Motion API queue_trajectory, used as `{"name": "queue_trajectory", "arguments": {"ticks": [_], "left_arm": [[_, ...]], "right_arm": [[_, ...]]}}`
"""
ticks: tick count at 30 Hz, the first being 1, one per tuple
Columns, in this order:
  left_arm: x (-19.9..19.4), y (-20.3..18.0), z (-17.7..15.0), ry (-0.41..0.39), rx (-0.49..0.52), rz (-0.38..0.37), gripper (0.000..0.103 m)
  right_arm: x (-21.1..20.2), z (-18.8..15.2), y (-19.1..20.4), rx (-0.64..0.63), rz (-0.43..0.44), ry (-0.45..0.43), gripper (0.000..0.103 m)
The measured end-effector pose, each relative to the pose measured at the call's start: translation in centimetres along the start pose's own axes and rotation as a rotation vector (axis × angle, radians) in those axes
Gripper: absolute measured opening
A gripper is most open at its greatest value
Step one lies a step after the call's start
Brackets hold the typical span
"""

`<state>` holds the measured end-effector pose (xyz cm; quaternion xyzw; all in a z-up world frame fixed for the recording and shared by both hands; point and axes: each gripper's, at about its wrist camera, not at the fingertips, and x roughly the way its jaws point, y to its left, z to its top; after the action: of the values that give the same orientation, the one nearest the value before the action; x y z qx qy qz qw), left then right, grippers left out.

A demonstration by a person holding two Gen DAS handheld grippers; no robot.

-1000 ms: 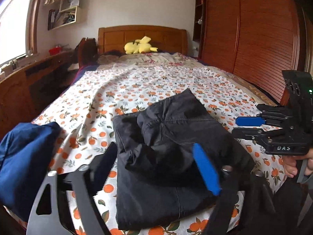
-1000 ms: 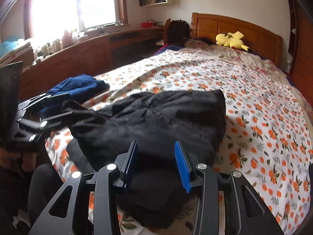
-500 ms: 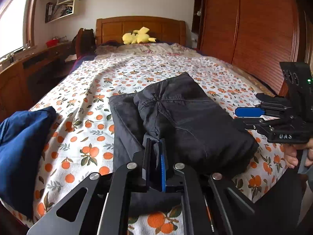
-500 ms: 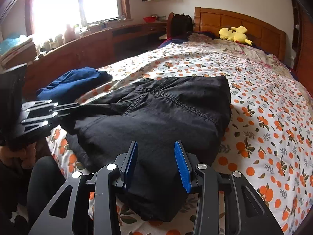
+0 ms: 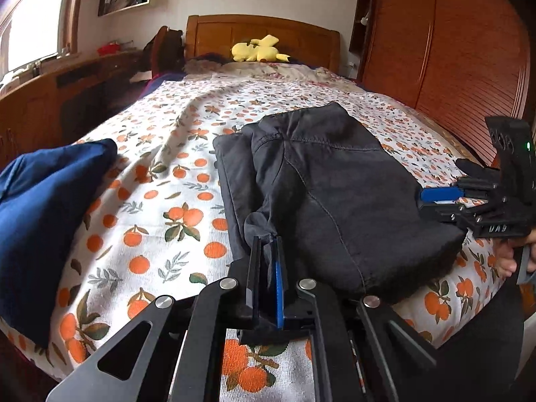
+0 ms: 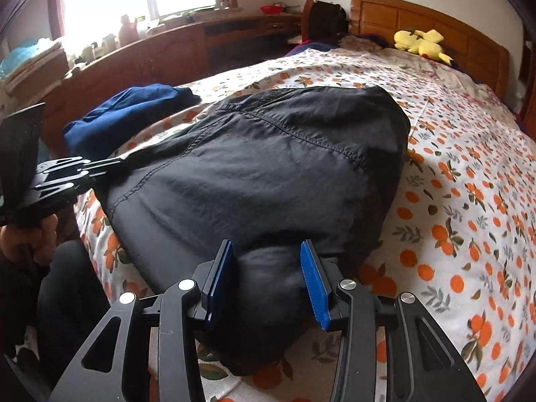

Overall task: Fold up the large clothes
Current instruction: 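Grasp the folded black jacket bundle with the left gripper, then lift the jacket bundle with the left gripper and carry it toward the blue garment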

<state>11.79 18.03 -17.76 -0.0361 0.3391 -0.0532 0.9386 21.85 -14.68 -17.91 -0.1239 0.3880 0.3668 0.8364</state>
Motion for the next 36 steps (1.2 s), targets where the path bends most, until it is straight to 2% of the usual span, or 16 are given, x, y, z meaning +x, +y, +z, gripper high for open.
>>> {"name": "queue_trajectory", "arguments": {"ticks": [3,5,10,15,17,18,19,24,27,34,36], "left_arm": [[0.0,0.1,0.0,0.000,-0.001,0.001,0.009],[0.0,0.0,0.0,0.002,0.003,0.007,0.009],[0.0,-0.3,0.1,0.007,0.005,0.011,0.009],[0.1,-0.6,0.0,0.009,0.003,0.020,0.009],[0.1,-0.6,0.1,0.006,0.000,0.019,0.010],[0.1,-0.6,0.0,0.005,-0.001,0.018,0.010],[0.0,-0.7,0.0,0.004,-0.002,0.016,0.010],[0.0,-0.5,-0.1,0.011,-0.014,0.008,0.010],[-0.6,-0.4,-0.1,0.009,-0.030,0.018,0.014],[-3.5,0.6,-1.5,0.018,-0.078,0.016,0.019],[-3.8,0.5,-2.2,0.031,-0.080,0.030,0.027]], "right_arm": [[-0.6,1.5,-1.1,0.002,-0.012,-0.011,0.043],[-0.7,3.0,-2.4,0.000,-0.050,-0.043,0.059],[2.3,6.5,-6.7,0.035,-0.130,-0.038,0.059],[6.4,8.9,-10.9,0.109,-0.160,-0.002,0.059],[8.2,9.3,-12.6,0.153,-0.161,0.017,0.068],[9.3,9.5,-13.7,0.186,-0.137,0.033,0.080],[10.1,9.5,-14.3,0.205,-0.117,0.050,0.084],[12.9,9.9,-16.5,0.283,0.003,0.073,0.084],[14.1,9.7,-16.5,0.309,0.078,0.120,0.076],[14.3,9.8,-16.1,0.301,0.077,0.130,0.075],[14.3,9.7,-16.1,0.306,0.077,0.127,0.075]]}}
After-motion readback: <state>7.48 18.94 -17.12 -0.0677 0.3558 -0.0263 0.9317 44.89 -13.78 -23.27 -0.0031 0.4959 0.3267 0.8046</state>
